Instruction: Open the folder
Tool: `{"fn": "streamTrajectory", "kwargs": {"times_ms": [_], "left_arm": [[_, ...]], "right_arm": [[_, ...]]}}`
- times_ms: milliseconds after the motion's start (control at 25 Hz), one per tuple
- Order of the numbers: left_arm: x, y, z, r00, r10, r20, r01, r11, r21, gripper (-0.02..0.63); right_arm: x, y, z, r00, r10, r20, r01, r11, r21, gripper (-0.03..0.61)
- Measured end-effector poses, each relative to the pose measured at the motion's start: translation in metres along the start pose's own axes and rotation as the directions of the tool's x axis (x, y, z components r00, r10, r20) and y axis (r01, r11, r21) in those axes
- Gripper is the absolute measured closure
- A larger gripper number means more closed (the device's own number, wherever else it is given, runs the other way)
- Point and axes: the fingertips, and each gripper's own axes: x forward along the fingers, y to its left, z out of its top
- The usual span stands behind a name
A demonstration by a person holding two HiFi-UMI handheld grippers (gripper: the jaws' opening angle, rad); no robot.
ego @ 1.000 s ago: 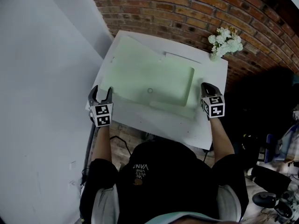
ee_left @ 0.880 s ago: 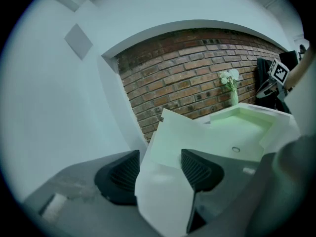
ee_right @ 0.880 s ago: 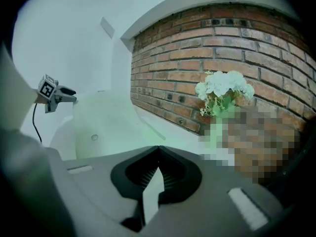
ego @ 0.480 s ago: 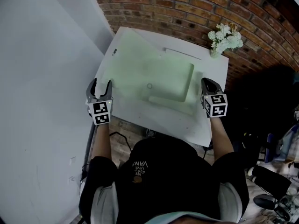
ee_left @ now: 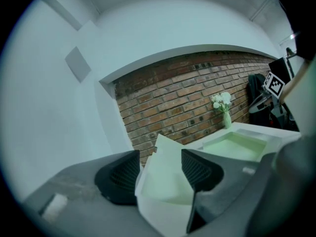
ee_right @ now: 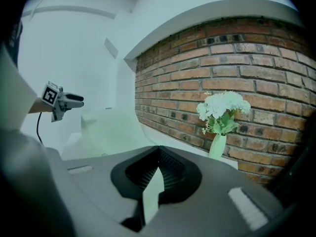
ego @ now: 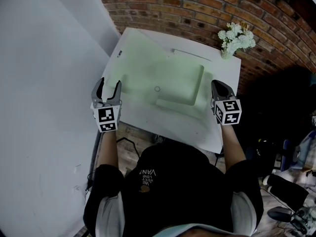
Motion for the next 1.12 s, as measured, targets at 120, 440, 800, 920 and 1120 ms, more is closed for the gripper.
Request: {"fn": "streamTrajectory", "kwargs": {"times_ms": [120,440,800,920,1120], "left_arm": [[0.002,-0.015,0.013,0.998,-0.049,0.03,0.049,0.999,-0.011,0.356],[0.005,-0.067,0.046,0.969,-0.207,0.133,0.208,0.978,0.006,0.376],[0.009,-0.107,0.06,0.94,-0.288,0.181,0.291,0.957,0.013,0.473],[0.01,-0.118,0.061,0.931,-0.315,0.185,0.318,0.948,0.013,0.509],[0.011,-0.131,0.063,0.912,-0.359,0.198,0.363,0.932,0.016,0.538]], "right_arm": [[-0.006,0.004,0.007,1.0,0.005,0.025,-0.005,1.0,0.009,0.578],[-0.021,0.015,0.015,0.997,0.002,0.074,-0.005,0.999,0.032,0.58],[-0.036,0.023,0.006,0.997,-0.016,0.079,0.011,0.998,0.062,0.58],[-0.042,0.025,0.003,0.996,-0.026,0.083,0.02,0.997,0.077,0.58],[-0.049,0.031,0.001,0.995,-0.05,0.088,0.042,0.994,0.098,0.58]]}}
